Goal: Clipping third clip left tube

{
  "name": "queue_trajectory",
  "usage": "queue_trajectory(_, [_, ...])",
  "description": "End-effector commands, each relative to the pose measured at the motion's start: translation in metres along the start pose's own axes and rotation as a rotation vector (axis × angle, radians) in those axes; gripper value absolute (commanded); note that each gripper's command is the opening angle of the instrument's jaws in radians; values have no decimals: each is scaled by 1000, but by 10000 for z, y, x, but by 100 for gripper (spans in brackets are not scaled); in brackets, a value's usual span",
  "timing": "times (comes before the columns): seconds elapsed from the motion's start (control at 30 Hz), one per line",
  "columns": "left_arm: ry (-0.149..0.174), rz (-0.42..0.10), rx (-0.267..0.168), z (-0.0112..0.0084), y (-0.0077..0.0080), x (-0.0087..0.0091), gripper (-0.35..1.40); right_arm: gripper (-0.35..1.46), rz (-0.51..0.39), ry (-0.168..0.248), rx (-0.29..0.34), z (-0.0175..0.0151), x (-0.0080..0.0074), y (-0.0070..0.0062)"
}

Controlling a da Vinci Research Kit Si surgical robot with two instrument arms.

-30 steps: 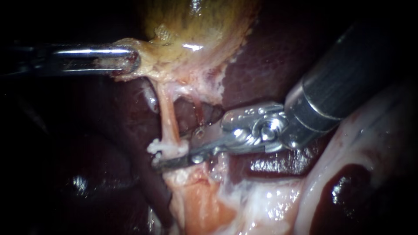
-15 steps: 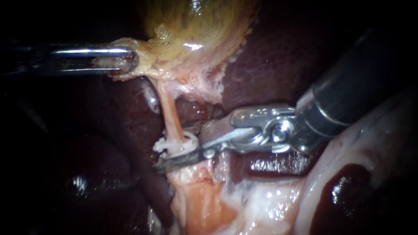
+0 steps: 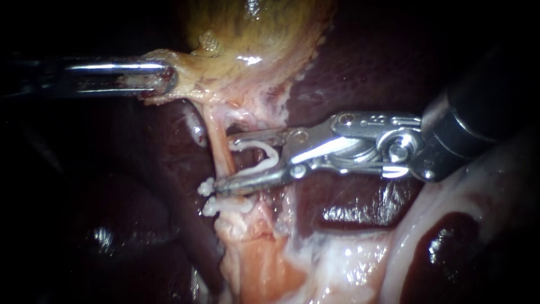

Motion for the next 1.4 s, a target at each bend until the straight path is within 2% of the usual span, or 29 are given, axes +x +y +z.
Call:
queue_trajectory(0.03, [0, 0, 0, 0, 0, 0, -35, 50, 0, -1, -1, 4, 0, 1])
queue_trajectory(0.23, [0, 0, 1, 1, 0, 0, -35, 50, -1, 8, -8, 21, 0, 9])
queue_trajectory(0.37, [0, 0, 1, 1, 1, 0, -35, 50, -2, 30, -13, 29, -1, 14])
queue_trajectory(0.63, [1, 0, 1, 2, 1, 0, -35, 50, 38, 108, 10, 47, 4, 28])
queue_trajectory(0.77, [1, -1, 1, 2, 1, 0, -35, 50, 44, 129, 13, 48, 5, 33])
queue_trajectory(0.97, [1, -1, 2, 3, 1, 0, -35, 50, 53, 200, 30, 38, 22, 37])
queue_trajectory(1.13, [1, -1, 2, 3, 1, 1, -35, 50, 60, 260, 57, 28, 42, 31])
queue_trajectory(1.4, [0, -1, 1, 2, 0, 2, -35, 50, 71, 254, 138, 28, 53, 4])
